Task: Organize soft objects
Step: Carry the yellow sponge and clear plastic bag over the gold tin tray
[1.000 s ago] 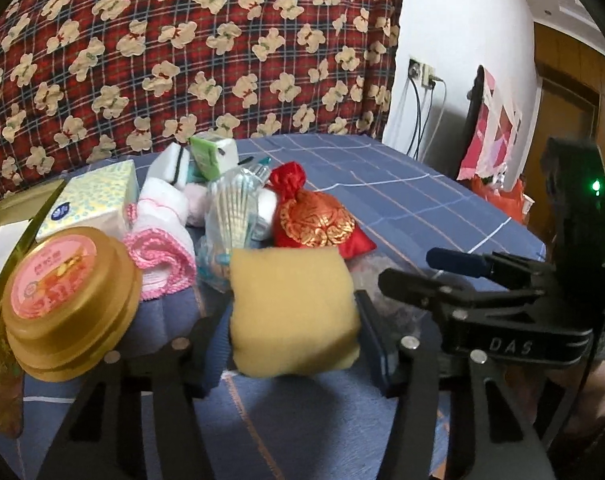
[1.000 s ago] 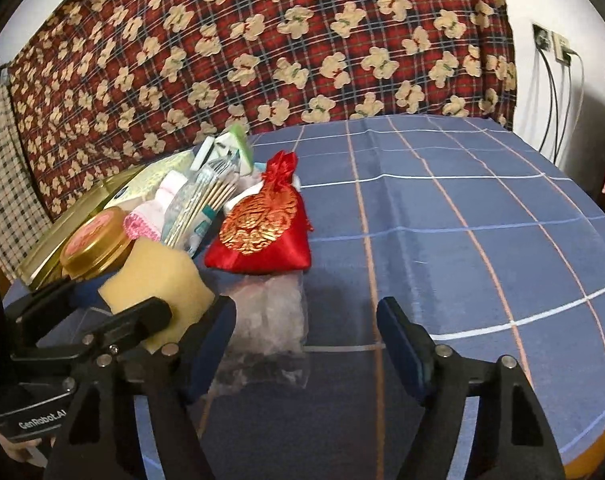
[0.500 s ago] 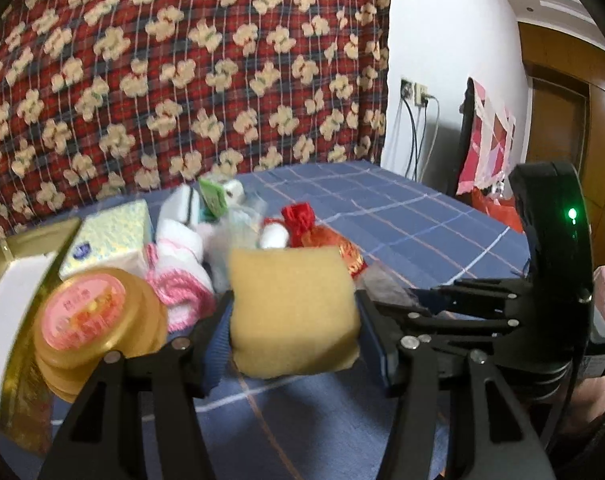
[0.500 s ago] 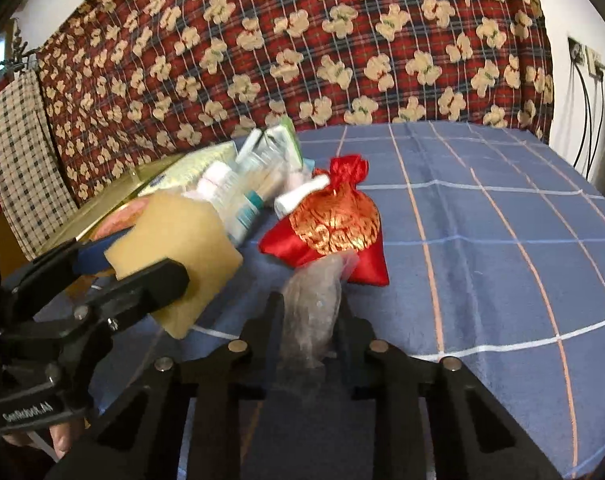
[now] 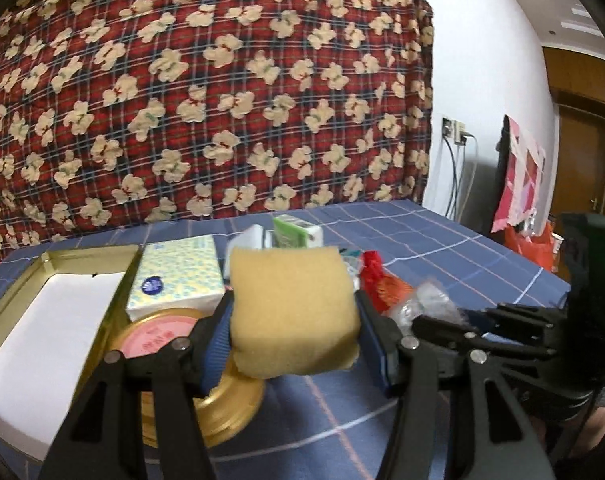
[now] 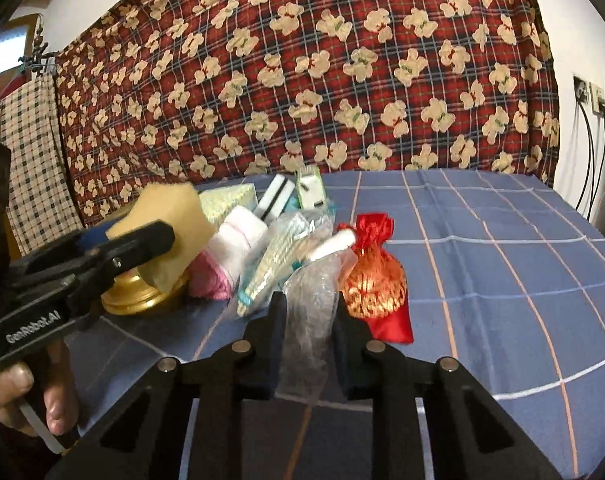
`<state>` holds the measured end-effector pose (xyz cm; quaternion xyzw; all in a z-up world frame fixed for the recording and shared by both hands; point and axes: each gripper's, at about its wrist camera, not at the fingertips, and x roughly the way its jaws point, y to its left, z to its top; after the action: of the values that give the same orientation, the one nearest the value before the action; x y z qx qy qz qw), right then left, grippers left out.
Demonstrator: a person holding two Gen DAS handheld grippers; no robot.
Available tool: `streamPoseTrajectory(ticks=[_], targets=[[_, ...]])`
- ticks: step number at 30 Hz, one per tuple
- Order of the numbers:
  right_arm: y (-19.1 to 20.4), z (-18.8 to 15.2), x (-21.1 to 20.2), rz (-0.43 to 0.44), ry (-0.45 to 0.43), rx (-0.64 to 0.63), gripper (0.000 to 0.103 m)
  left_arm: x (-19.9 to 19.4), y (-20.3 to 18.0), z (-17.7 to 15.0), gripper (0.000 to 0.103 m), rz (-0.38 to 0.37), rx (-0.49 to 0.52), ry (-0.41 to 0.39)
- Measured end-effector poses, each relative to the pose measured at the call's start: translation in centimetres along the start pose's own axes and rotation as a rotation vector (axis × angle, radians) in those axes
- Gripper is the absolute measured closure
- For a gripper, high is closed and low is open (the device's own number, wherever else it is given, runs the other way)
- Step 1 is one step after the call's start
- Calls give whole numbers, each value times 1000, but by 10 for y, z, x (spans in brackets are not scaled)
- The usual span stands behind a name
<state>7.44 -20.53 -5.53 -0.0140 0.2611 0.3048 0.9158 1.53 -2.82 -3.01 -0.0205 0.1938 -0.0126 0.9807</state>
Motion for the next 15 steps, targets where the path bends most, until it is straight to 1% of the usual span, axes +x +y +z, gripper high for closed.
streamPoseTrajectory(ticks=[3, 6, 9, 11, 13, 15], targets=[[0, 7, 4, -18, -15, 0, 79, 3, 10, 2, 46, -20, -33, 10], [-1, 14, 8, -13, -21, 13, 80, 1, 10, 4, 46, 23, -2, -20], [2, 22, 11, -11, -38, 16, 79, 1, 18, 8, 46, 32, -12, -30], [4, 29, 15, -14, -46, 23, 80, 1, 21, 10, 46, 57, -8, -44], [7, 35, 17, 7, -57, 34, 80, 3, 26, 10, 46, 86, -1, -57], [14, 40, 17, -28, -89, -8, 80, 4, 31, 8, 46, 108, -5, -60]])
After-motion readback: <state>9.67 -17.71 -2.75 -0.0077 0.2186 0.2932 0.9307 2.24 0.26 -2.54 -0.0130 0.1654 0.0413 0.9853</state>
